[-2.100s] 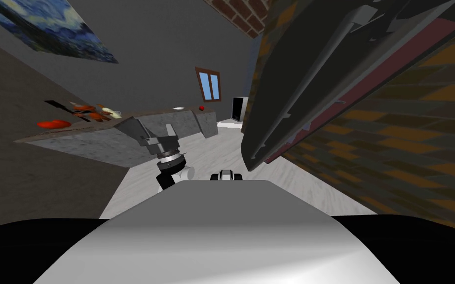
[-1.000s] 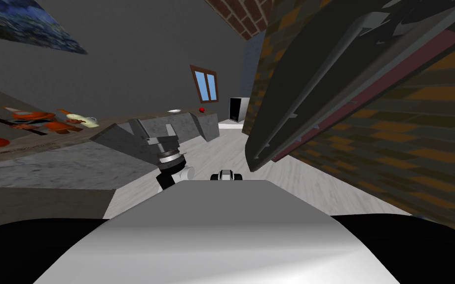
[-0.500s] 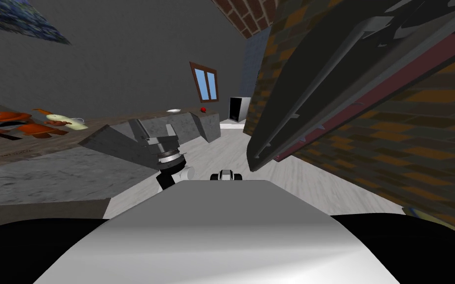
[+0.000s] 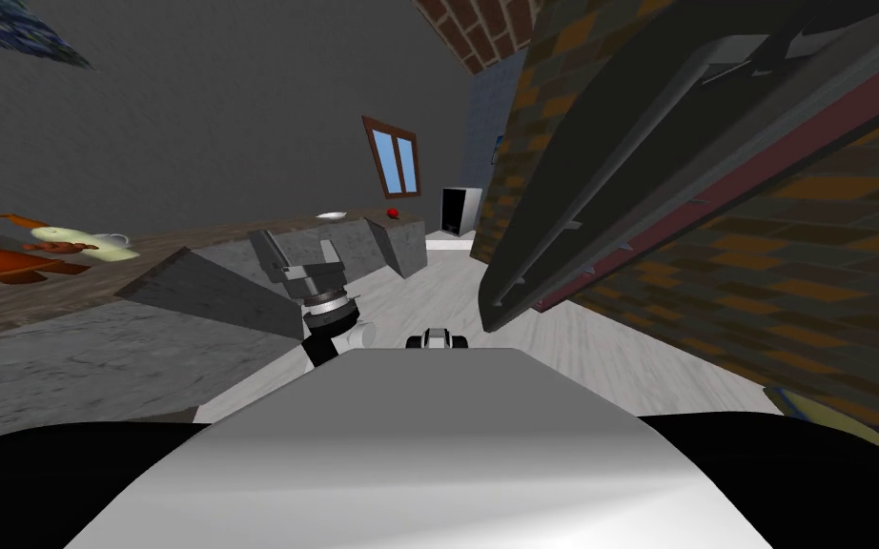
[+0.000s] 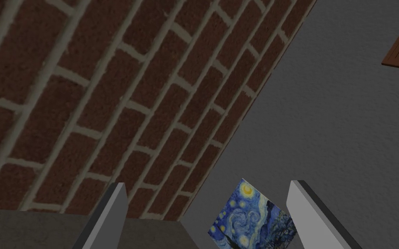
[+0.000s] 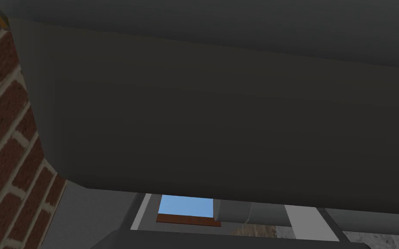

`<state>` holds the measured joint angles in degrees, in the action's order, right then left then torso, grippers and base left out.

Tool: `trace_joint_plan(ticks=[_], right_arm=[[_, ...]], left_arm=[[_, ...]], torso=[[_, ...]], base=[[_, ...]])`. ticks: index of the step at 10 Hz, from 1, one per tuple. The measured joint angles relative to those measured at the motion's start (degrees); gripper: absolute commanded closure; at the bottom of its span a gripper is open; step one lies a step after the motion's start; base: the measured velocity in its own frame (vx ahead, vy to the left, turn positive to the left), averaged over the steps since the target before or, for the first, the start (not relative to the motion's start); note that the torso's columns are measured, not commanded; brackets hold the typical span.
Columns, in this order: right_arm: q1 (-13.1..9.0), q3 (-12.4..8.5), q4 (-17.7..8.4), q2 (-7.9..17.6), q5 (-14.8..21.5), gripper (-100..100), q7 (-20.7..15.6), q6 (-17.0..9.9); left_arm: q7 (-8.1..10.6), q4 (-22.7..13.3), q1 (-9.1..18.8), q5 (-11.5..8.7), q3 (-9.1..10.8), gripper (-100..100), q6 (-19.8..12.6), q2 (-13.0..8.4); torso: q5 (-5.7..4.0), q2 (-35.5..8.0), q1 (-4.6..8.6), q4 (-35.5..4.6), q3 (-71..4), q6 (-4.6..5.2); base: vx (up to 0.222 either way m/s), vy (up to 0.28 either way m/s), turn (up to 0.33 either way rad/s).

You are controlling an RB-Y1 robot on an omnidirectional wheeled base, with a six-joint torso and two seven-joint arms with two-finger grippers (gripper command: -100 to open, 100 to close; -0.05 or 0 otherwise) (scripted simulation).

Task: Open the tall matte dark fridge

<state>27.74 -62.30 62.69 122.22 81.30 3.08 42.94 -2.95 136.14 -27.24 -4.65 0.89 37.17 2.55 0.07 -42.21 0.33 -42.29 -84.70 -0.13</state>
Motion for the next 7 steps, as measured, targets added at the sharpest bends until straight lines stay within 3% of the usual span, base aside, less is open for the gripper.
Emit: trace_joint_plan(ticks=[2,4,5,7], right_arm=[[-0.6,-1.4,0.3,2.2,1.1,-100,2.5,2.3],[-1.7,-3.1,-0.7,4.3,1.7,-100,3.8,4.9],[-1.8,-3.3,-0.9,4.5,1.6,0,3.9,5.2],[-1.9,-3.3,-1.0,4.4,1.7,0,3.9,5.2]], left_arm=[[0.00,0.0,0.0,0.0,0.01,0,0.0,0.0],[0.00,0.0,0.0,0.0,0.01,0,0.0,0.0],[0.00,0.0,0.0,0.0,0.00,0,0.0,0.0],[0.00,0.0,0.0,0.0,0.00,0,0.0,0.0]], torso=[[-0.25,-0.1,0.37,-0.1,0.0,0.14],[-0.07,0.2,-0.18,0.1,-0.1,0.10],[-0.06,0.1,-0.46,0.2,-0.1,0.01],[0.03,0.2,-0.57,0.2,-0.1,-0.02]], base=[[0.030,-0.101,-0.063],[0.040,-0.071,-0.053],[-0.003,-0.012,-0.019],[-0.006,-0.006,-0.013]])
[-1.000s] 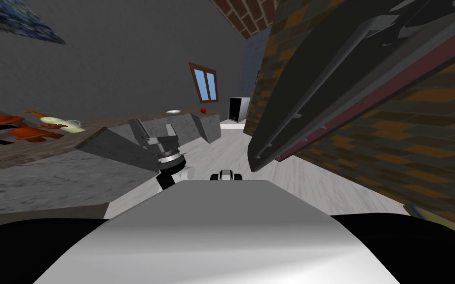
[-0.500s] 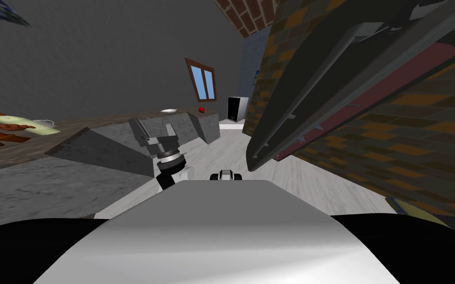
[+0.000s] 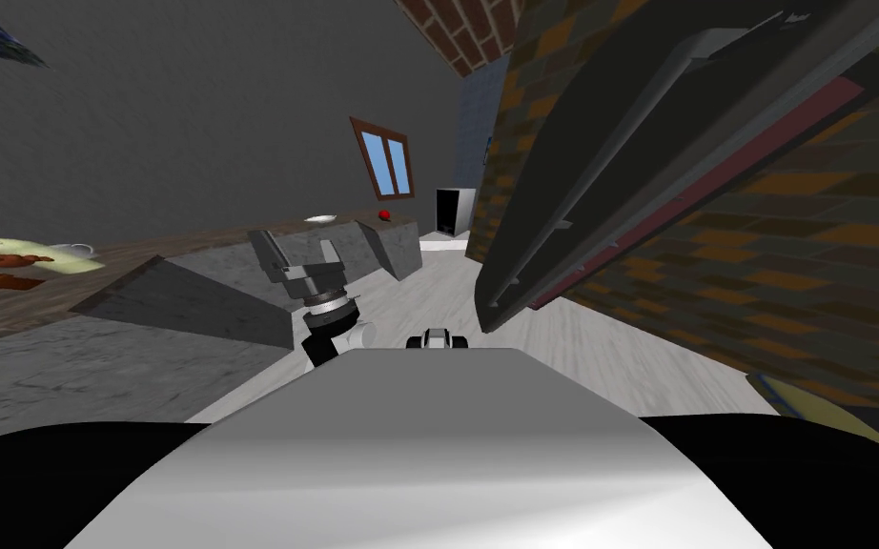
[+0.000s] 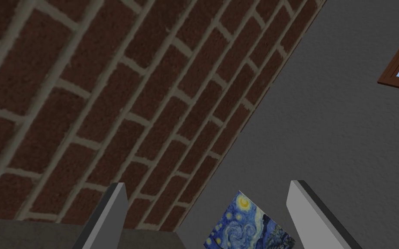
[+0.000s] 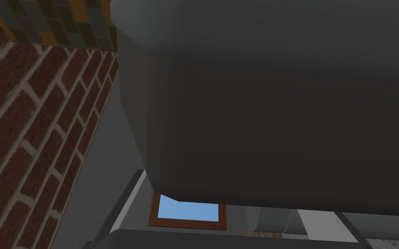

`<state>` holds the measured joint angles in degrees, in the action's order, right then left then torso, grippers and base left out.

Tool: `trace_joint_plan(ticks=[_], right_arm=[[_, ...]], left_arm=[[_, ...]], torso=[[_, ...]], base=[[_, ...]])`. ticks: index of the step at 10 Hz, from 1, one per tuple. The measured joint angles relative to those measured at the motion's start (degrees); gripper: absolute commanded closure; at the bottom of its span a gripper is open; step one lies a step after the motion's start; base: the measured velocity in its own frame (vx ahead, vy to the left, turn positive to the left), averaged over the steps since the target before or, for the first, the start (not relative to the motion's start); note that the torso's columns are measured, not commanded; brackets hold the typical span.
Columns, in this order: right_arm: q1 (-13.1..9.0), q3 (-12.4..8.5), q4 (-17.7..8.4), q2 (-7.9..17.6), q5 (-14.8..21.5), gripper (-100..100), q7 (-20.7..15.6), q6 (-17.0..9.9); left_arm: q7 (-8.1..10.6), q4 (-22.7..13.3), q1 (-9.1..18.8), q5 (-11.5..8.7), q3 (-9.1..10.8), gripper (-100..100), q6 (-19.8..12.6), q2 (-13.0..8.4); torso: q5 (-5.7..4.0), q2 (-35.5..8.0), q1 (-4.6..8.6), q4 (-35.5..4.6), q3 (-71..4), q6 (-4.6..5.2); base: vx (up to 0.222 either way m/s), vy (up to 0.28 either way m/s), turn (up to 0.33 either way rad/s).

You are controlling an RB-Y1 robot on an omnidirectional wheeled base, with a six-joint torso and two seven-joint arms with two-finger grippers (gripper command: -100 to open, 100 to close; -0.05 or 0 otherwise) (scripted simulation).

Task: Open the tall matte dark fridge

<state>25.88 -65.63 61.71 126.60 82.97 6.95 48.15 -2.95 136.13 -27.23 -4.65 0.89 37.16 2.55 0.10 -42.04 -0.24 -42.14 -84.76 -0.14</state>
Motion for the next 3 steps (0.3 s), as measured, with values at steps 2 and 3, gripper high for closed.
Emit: trace_joint_plan(ticks=[2,3], right_arm=[[0.0,0.0,0.0,0.0,0.0,0,0.0,0.0],[0.0,0.0,0.0,0.0,0.0,0,0.0,0.1]], left_arm=[[0.00,0.0,0.0,0.0,0.00,0,0.0,0.0],[0.00,0.0,0.0,0.0,0.00,0,0.0,0.0]], torso=[[-0.08,-0.1,0.18,0.0,0.1,0.07],[-0.10,-0.1,0.26,-0.1,0.1,0.09]], base=[[0.000,0.000,0.000],[0.000,0.000,0.000]])
